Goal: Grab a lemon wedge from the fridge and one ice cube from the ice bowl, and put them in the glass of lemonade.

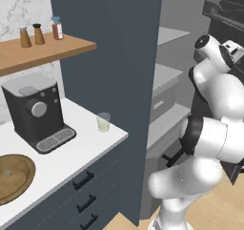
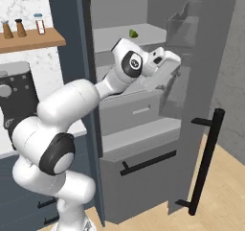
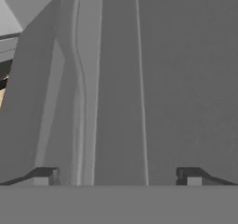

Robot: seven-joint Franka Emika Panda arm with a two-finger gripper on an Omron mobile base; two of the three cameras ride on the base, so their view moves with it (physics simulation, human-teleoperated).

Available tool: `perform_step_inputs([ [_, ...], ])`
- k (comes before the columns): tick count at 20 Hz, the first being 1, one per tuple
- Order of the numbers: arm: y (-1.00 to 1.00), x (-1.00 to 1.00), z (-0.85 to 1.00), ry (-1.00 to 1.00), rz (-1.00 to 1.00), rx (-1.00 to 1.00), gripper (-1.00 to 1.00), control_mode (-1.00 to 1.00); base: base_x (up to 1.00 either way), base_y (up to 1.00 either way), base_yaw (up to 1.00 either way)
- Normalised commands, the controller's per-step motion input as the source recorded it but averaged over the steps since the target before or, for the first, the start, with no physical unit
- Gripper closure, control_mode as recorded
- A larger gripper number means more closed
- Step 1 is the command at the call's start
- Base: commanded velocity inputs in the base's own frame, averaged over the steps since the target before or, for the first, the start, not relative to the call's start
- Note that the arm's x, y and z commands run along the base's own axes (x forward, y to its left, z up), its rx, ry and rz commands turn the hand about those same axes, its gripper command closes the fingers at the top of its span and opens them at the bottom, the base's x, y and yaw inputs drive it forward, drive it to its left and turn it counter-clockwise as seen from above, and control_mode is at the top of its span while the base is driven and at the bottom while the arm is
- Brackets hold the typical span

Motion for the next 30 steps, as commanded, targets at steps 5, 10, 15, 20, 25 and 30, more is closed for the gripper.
perform_step_inputs([
  [5, -1.00, -0.03, 0.00, -0.05, -0.01, 0.00, -1.00, -1.00, 0.00, 0.00, 0.00],
  [10, -0.90, 0.00, 0.00, -0.07, 0.00, 0.00, -1.00, -1.00, 0.00, 0.00, 0.00],
  [15, -0.78, 0.16, 0.00, -0.06, 0.00, 0.00, -1.00, -1.00, 0.00, 0.00, 0.00],
  [20, -0.61, 0.38, 0.03, 0.00, 0.01, 0.00, -1.00, -1.00, 0.00, 0.00, 0.00],
  [25, -0.10, -0.22, 0.62, -0.03, 0.02, 0.00, -1.00, -1.00, 0.00, 0.00, 0.00],
  [30, 0.30, -0.88, 0.77, -0.12, 0.03, 0.00, -1.00, -1.00, 0.00, 0.00, 0.00],
])
